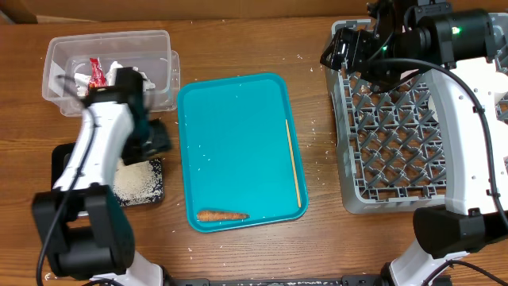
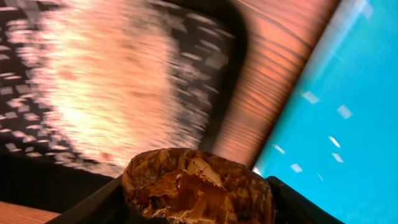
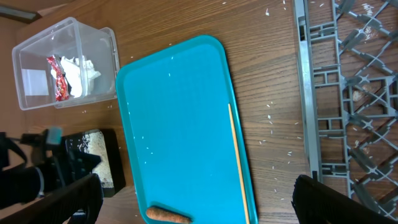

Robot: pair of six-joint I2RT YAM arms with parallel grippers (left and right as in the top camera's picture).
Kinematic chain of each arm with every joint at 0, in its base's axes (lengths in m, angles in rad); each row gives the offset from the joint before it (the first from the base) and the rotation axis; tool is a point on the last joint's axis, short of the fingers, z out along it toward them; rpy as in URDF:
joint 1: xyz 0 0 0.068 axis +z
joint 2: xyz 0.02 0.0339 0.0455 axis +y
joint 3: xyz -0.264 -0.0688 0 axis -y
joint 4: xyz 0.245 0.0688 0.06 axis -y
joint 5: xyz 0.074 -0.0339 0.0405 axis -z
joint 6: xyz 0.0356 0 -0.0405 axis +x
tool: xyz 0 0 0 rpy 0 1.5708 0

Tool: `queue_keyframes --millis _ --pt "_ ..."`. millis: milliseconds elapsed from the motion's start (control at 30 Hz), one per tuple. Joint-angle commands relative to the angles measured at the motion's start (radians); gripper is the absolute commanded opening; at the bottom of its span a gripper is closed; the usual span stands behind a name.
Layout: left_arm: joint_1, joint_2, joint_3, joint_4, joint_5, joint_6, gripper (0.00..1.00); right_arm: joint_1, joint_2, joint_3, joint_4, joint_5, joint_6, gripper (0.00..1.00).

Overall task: Sort waste into correct bins and load items into the dishwasher
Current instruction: 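Carry the fried piece left and drop it onto the black rice tray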

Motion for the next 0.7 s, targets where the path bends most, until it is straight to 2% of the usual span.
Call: queue_keyframes --millis 0,100,300,400,467,667 --pt "0.117 0.003 0.019 0.023 0.004 -0.038 0.67 0.004 0.002 -0.003 0.003 -0.006 0.001 1.0" --pt "0.21 0.003 0.019 0.062 -0.008 -0.052 0.69 0.004 0.002 -0.003 0.003 -0.006 0.001 1.0" --pt "0.286 0.003 0.019 0.062 -0.029 -0.069 0.75 0.004 0.002 -0.002 0.003 -0.006 0.001 1.0" --pt "0.29 0.003 0.019 0.042 -0.029 -0.069 0.86 0.004 0.002 -0.003 0.003 -0.006 0.001 1.0" --pt "0.289 0.003 0.019 0.034 -0.029 -0.071 0.98 0.004 0.002 -0.003 0.003 -0.006 0.001 1.0" --pt "0.283 0.003 0.019 0.0 0.039 -0.066 0.98 0.004 0.002 -0.002 0.003 -0.005 0.001 1.0"
